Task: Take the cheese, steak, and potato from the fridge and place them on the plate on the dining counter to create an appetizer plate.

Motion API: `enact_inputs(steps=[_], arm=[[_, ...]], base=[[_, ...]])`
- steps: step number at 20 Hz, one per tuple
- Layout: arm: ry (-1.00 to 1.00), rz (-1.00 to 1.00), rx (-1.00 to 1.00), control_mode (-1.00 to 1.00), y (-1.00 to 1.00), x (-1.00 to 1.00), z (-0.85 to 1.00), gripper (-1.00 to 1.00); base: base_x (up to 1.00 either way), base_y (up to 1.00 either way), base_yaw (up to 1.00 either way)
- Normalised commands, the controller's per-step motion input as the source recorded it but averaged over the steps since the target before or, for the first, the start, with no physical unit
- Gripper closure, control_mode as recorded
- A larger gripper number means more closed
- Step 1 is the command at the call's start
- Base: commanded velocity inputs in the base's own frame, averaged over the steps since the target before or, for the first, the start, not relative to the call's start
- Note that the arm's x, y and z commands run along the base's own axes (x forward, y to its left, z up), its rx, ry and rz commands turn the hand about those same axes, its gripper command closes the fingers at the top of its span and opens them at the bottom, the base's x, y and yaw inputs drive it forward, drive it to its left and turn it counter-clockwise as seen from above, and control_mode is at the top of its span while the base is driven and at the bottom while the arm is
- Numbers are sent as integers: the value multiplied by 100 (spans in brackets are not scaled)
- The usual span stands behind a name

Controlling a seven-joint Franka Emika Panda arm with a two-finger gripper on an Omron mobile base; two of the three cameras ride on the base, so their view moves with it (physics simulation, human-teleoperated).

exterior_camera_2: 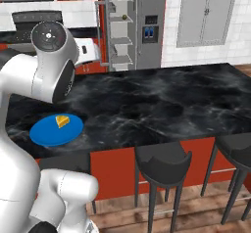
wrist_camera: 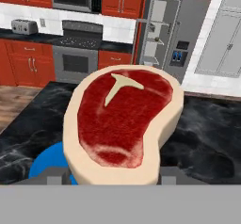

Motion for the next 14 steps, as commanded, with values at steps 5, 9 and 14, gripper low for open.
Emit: enact_inputs(steps=[5, 9, 14], arm=[[0, 0, 0, 100, 0, 0, 0, 100], [0, 0, 0, 100, 0, 0, 0, 100], [0, 0, 0, -100, 7, 0, -4, 100]], base=[[32, 69, -33], [31, 42, -17], [8, 8, -3]])
